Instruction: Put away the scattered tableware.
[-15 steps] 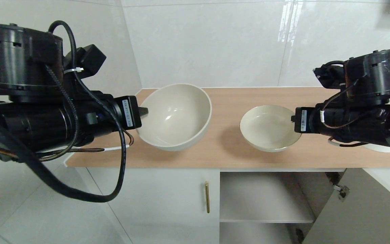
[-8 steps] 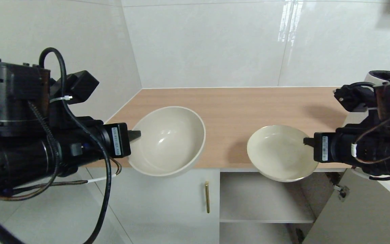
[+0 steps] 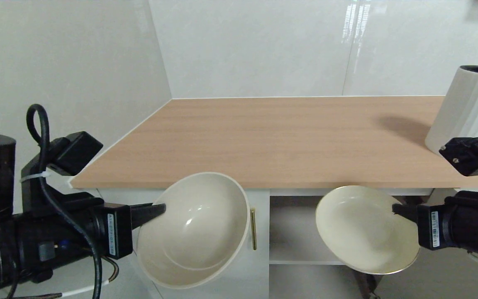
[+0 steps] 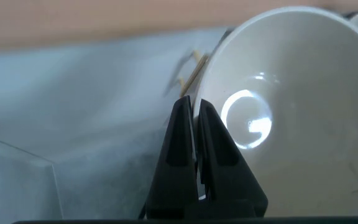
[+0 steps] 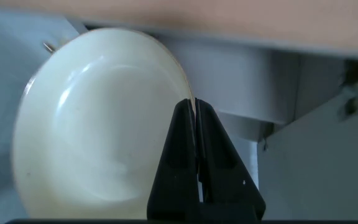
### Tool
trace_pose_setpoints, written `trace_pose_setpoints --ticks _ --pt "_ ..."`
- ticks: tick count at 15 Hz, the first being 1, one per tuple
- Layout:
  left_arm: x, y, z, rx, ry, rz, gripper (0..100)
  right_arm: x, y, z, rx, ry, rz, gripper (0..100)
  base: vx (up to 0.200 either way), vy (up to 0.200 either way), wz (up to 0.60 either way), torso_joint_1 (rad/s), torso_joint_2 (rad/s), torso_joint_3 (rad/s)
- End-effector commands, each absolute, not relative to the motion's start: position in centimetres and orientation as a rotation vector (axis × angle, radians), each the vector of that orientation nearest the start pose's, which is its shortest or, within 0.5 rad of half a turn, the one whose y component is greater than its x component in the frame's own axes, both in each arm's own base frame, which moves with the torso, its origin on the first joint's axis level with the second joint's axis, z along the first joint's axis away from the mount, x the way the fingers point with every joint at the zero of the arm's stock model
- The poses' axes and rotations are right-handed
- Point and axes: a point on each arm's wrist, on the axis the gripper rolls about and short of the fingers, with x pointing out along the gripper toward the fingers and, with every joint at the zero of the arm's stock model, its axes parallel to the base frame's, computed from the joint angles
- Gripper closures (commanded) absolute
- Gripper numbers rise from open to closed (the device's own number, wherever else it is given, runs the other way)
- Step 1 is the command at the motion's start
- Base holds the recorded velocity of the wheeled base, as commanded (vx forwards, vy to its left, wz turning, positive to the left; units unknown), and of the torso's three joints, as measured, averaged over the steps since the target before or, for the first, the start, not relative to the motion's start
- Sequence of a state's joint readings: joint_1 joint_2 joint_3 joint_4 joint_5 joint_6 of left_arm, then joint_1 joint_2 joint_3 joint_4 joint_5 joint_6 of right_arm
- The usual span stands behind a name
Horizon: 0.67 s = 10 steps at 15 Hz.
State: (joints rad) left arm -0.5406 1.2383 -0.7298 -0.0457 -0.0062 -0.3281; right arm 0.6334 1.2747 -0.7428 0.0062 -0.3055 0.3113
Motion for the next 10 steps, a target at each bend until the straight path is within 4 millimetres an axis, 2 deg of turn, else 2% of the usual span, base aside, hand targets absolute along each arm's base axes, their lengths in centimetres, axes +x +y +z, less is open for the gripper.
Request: trace_pose_setpoints --ticks 1,5,6,10 --pt "15.8 -9.5 21.3 -0.185 0.555 -0.453 100 16.2 11.1 20.1 0.048 0.566 0.231 100 0.0 0.0 0.0 -0.134 0.48 0.325" --pt "16.1 -9.7 21.0 -0.181 0.571 -0.452 100 16.6 11.4 19.5 0.043 0.591 0.223 100 0.0 0.0 0.0 -0.118 0.46 0.341" --pt "16.2 -9.7 20.7 -0.178 0.585 -0.452 100 17.0 11.7 18.8 0.029 0.621 0.218 100 0.0 0.0 0.0 -0.095 0.45 0.354" --pt "16.3 -9.8 20.6 -0.175 0.589 -0.452 100 17.3 12.0 18.3 0.017 0.641 0.217 100 0.0 0.0 0.0 -0.056 0.44 0.374"
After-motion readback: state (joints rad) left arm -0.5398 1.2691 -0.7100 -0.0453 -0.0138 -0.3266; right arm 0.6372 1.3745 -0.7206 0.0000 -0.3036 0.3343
